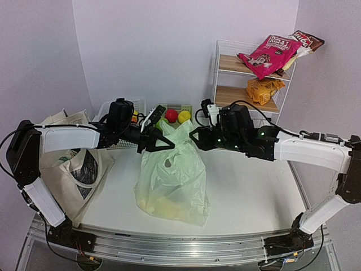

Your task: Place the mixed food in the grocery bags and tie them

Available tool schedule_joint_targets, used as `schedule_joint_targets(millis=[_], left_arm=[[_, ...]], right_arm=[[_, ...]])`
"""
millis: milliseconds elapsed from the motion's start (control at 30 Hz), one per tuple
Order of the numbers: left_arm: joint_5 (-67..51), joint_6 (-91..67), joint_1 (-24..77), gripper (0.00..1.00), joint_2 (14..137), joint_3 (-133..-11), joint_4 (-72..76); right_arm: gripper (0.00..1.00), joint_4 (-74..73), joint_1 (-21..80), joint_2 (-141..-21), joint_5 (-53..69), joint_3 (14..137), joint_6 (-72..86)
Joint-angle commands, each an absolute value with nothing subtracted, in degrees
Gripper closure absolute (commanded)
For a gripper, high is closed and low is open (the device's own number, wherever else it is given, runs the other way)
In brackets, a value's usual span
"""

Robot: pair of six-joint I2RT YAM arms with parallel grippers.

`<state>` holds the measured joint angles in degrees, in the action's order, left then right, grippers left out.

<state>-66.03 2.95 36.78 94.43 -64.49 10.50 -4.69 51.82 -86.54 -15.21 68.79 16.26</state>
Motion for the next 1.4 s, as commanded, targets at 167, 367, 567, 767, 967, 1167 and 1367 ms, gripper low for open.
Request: schedule_joint_targets(millis=[167, 367, 567, 767, 967, 1167, 1367], left_arm=[[-60.7, -6.3, 35.8, 1.00, 90.6, -65.6, 10.2], [-60.8, -4.8, 35.9, 1.00, 91.0, -65.9, 10.1], [-64.8, -1.0, 35.9, 1.00, 91.3, -66.1, 9.1], [-67.6, 5.0, 35.9, 1.00, 91.1, -66.5, 7.7], [-68.1, 7.6, 35.8, 1.00, 92.5, -68.7, 4.6], [-66.6, 5.9, 35.9, 1.00, 92.7, -69.2, 4.9], [-69.7, 9.6, 35.9, 1.00, 93.3, -70.0, 2.9]], right_arm=[[0.49, -15.0, 55.6, -71.2, -24.7, 69.7, 6.7], [0.47, -6.8, 61.5, -73.0, -6.0, 65.4, -7.9], [0.31, -6.3, 61.4, -81.8, -5.3, 71.7, -14.2], [0.29, -6.3, 55.8, -85.7, 0.8, 74.4, -10.5], [0.31, -6.5, 55.2, -88.7, 4.8, 76.6, -11.8], [0.42, -7.9, 55.2, -85.8, 5.8, 74.5, -11.6], [0.35, -8.2, 55.1, -87.2, 6.6, 76.2, -12.9]])
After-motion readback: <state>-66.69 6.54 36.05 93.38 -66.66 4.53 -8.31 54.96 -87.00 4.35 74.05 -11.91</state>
